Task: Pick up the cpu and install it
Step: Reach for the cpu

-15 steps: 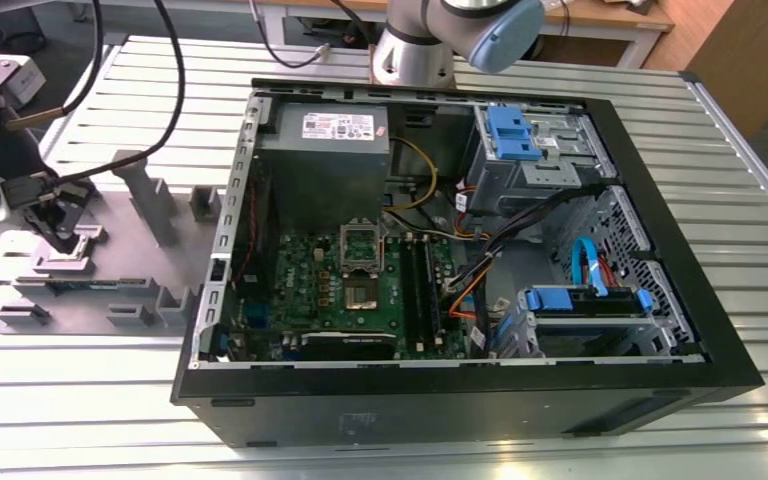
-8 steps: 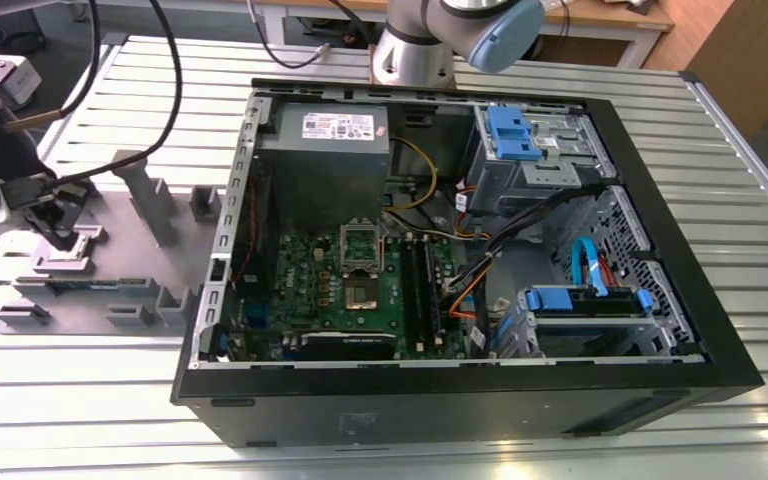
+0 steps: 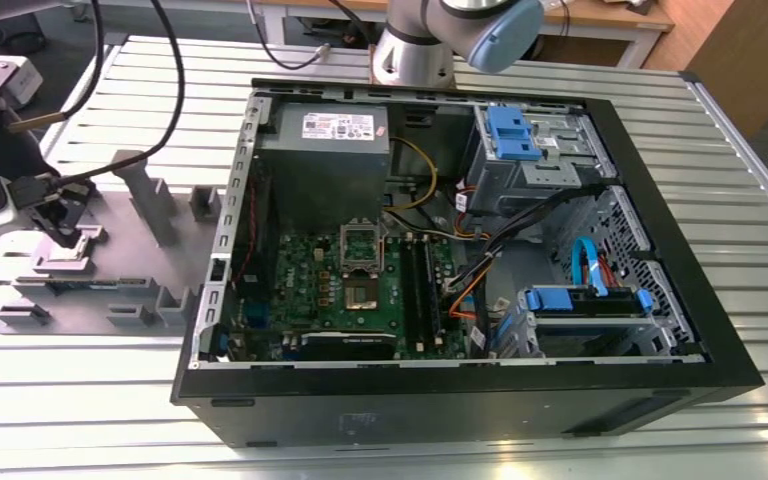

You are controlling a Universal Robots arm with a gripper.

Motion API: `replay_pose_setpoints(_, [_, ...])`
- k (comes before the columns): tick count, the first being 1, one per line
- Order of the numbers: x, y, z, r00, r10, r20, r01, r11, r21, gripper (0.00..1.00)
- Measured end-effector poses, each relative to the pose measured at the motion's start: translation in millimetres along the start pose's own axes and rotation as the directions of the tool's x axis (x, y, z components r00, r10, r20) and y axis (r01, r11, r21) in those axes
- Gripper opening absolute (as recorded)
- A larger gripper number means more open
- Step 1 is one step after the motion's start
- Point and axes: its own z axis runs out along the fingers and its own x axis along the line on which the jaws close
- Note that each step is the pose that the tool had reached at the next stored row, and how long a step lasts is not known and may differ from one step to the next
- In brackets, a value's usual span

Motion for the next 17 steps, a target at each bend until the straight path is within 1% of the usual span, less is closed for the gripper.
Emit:
replay_pose_setpoints(10, [10.5,1.8,2.8,1.0000,0.000,0.0001,0.000,1.0000,-0.0010,0.11])
replay_pose_setpoints(15, [12.4,1.7,7.4,1.0000,0.000,-0.0001,0.000,1.0000,-0.0014,0.11])
replay_pose_setpoints(17, [12.8,2.8,7.9,1.0000,0.000,0.0000,0.000,1.0000,-0.0025,0.11])
